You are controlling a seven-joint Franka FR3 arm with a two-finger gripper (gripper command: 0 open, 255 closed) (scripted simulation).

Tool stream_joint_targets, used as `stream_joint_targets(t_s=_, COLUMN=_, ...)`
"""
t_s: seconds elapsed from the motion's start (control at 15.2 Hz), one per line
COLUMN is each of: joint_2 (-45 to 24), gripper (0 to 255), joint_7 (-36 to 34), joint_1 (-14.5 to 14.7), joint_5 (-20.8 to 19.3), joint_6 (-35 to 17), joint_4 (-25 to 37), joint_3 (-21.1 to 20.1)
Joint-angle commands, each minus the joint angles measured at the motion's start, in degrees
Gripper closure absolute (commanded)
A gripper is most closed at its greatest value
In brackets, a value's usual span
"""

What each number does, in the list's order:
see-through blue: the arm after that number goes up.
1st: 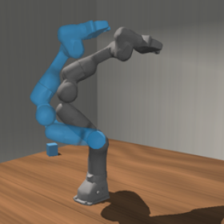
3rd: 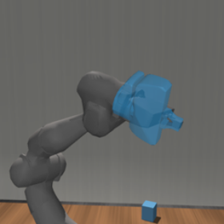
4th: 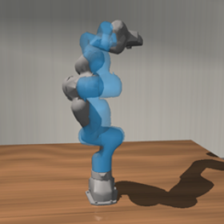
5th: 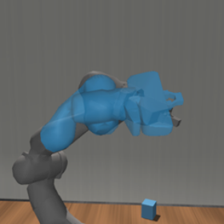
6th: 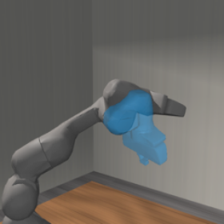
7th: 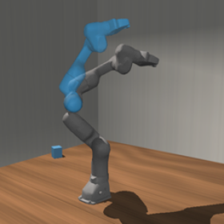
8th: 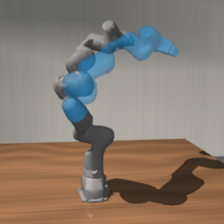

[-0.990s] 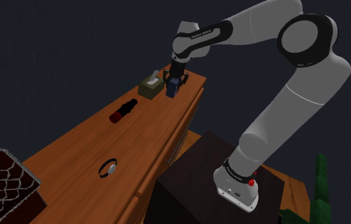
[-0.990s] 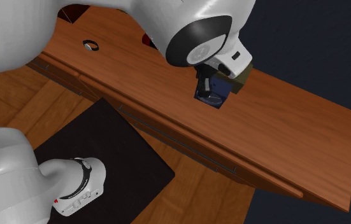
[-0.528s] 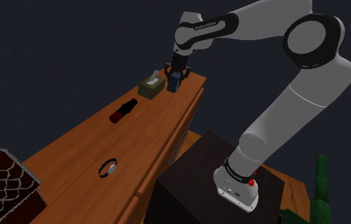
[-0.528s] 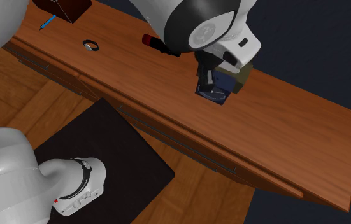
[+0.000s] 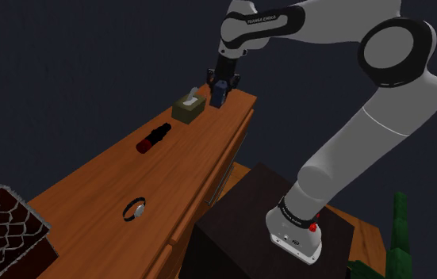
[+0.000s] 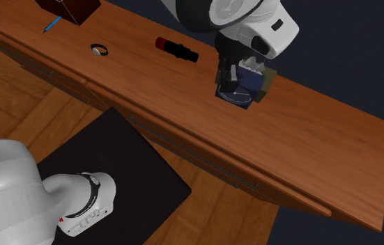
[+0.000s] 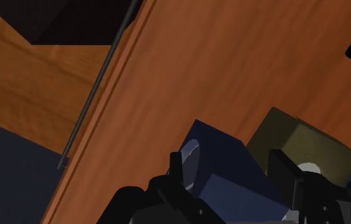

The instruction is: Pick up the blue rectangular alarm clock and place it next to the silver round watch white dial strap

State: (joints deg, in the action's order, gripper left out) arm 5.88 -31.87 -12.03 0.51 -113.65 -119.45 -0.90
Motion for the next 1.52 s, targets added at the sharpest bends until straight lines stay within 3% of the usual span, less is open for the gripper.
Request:
stream_joint_targets(t_s=0.0, joint_2=0.31, gripper=255, joint_7=0.01, joint_1=-0.01, joint_5=-0.01, joint_6=1.65, joint_4=1.33, joint_3=0.01)
stream_joint_targets(t_s=0.53, joint_2=1.17, gripper=255, joint_7=-0.02, joint_1=-0.02, joint_5=-0.01, joint_6=7.66, joint_4=6.48, joint_3=0.03)
stream_joint_targets(t_s=1.45, joint_2=2.91, gripper=255, joint_7=-19.11, joint_1=8.44, joint_5=1.74, joint_6=7.51, joint_4=4.89, joint_3=-11.23)
